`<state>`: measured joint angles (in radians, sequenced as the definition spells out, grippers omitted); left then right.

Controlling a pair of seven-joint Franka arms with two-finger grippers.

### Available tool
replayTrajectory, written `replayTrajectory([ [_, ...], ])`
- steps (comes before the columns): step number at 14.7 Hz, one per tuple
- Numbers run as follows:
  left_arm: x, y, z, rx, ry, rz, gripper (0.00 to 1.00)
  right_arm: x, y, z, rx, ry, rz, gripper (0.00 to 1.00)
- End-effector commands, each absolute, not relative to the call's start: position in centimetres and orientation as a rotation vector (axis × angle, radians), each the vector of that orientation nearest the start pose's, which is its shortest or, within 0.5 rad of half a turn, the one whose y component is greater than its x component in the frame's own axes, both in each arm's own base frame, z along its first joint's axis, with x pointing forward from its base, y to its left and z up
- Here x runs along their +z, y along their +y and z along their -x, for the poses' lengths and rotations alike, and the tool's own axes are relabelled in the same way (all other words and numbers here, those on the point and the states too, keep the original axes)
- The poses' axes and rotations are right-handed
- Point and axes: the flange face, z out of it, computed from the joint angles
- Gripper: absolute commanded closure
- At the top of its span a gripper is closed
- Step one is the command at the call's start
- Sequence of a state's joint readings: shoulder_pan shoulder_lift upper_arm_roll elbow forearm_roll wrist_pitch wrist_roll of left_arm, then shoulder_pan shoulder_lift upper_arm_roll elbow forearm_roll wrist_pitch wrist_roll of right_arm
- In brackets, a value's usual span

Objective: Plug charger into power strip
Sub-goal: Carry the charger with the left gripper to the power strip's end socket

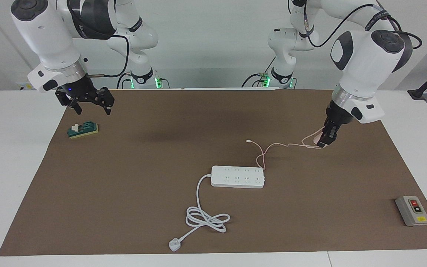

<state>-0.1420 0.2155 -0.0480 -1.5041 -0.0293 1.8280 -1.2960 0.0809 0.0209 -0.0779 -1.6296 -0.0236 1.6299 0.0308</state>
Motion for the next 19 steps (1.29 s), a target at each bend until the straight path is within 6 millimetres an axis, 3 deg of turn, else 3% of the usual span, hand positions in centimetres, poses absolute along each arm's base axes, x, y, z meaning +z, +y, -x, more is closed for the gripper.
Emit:
replayTrajectory([
  [1, 55.0, -12.3, -63.3, -0.066, -1.855, 2.641, 1.00, 59.3, -0.1, -56.0, 0.039, 0.033, 3.148, 0.00],
  [3, 53.3, -12.8, -63.7, -0.037, -1.991, 2.501, 1.00, 59.3, -0.2, -56.0, 0.039, 0.036, 3.148, 0.00],
  [7, 49.8, -17.2, -63.9, -0.106, -2.021, 2.360, 1.00, 59.4, -0.1, -55.9, 0.036, 0.033, 3.148, 0.00],
  [9, 49.9, -18.2, -63.8, -0.134, -2.059, 2.308, 1.00, 59.3, -0.1, -56.0, 0.039, 0.033, 3.148, 0.00],
  [11, 49.7, -20.7, -62.8, -0.121, -2.045, 2.296, 1.00, 59.4, -0.1, -55.9, 0.036, 0.033, 3.148, 0.00],
  [14, 47.8, -24.5, -62.3, -0.132, -2.031, 2.233, 1.00, 59.3, -0.1, -56.0, 0.039, 0.033, 3.148, 0.00],
  [19, 44.6, -29.6, -62.5, -0.119, -2.052, 2.053, 1.00, 59.3, -0.1, -56.0, 0.038, 0.033, 3.148, 0.00],
])
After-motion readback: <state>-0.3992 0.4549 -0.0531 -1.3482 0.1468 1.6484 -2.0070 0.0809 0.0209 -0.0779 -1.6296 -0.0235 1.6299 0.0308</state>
